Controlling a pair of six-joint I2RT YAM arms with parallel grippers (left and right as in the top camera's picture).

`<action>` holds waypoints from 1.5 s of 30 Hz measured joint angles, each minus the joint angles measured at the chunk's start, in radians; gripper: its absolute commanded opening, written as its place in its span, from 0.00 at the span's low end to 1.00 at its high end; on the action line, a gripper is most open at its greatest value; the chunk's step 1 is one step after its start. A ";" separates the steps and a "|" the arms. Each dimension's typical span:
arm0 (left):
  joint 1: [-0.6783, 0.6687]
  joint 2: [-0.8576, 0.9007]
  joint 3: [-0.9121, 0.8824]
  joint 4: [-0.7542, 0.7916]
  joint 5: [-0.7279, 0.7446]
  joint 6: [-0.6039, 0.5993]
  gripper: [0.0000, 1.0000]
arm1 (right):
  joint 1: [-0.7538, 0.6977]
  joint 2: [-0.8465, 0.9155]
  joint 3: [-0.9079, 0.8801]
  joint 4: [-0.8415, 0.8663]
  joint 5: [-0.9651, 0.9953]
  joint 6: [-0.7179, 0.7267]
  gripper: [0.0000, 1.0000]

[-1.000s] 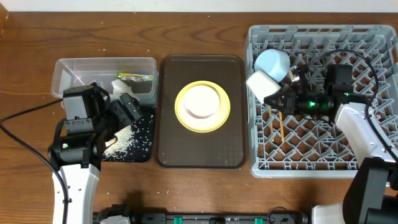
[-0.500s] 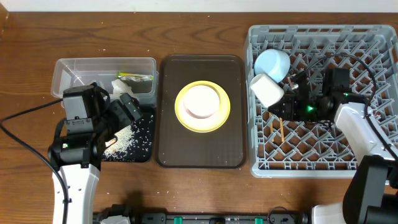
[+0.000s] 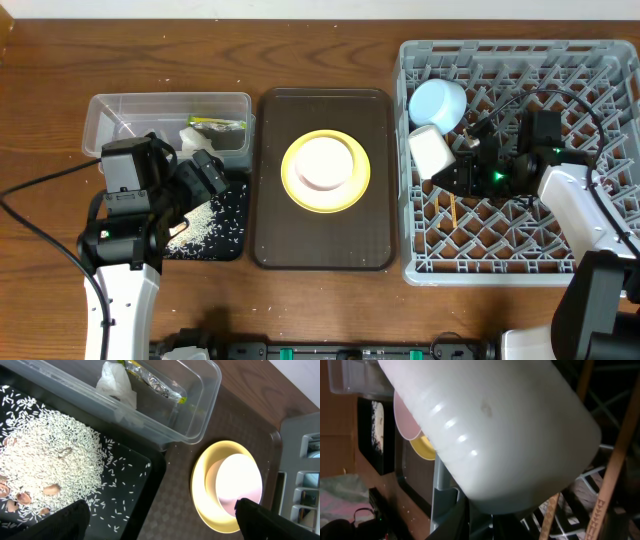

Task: Sort waste into correct bins and load items into the dishwasher rack
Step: 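Lower the white bowl into the rack and open the right gripper, then move the right gripper left and grasp the pink plate rim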

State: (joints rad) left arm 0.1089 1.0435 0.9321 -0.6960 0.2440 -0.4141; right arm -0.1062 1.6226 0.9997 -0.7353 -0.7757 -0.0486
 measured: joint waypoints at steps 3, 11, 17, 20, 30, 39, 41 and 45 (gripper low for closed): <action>0.000 0.000 0.000 0.000 0.000 0.000 0.96 | 0.000 0.000 0.013 -0.022 0.031 -0.002 0.17; 0.000 0.000 0.000 0.000 0.000 0.000 0.96 | -0.001 -0.001 0.033 -0.087 0.137 -0.003 0.17; 0.000 0.000 0.000 0.000 0.000 0.000 0.96 | -0.001 0.000 0.080 -0.170 0.247 -0.003 0.17; 0.000 0.000 0.000 0.000 0.000 0.000 0.96 | 0.000 0.001 0.149 -0.241 0.276 -0.003 0.18; 0.000 0.000 0.000 0.000 0.000 0.000 0.96 | 0.106 0.001 0.396 -0.346 0.323 -0.003 0.19; 0.000 0.000 0.000 0.000 0.000 0.000 0.96 | 0.426 0.001 0.412 -0.278 0.488 -0.003 0.22; 0.000 0.000 0.000 0.000 0.000 0.000 0.96 | 0.496 0.001 0.412 -0.251 0.530 -0.003 0.24; 0.000 0.000 0.000 0.000 0.000 0.000 0.96 | 0.638 0.001 0.412 -0.185 0.649 -0.002 0.25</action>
State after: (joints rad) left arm 0.1089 1.0435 0.9321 -0.6960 0.2440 -0.4141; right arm 0.5320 1.6234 1.4120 -0.9203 -0.1268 -0.0505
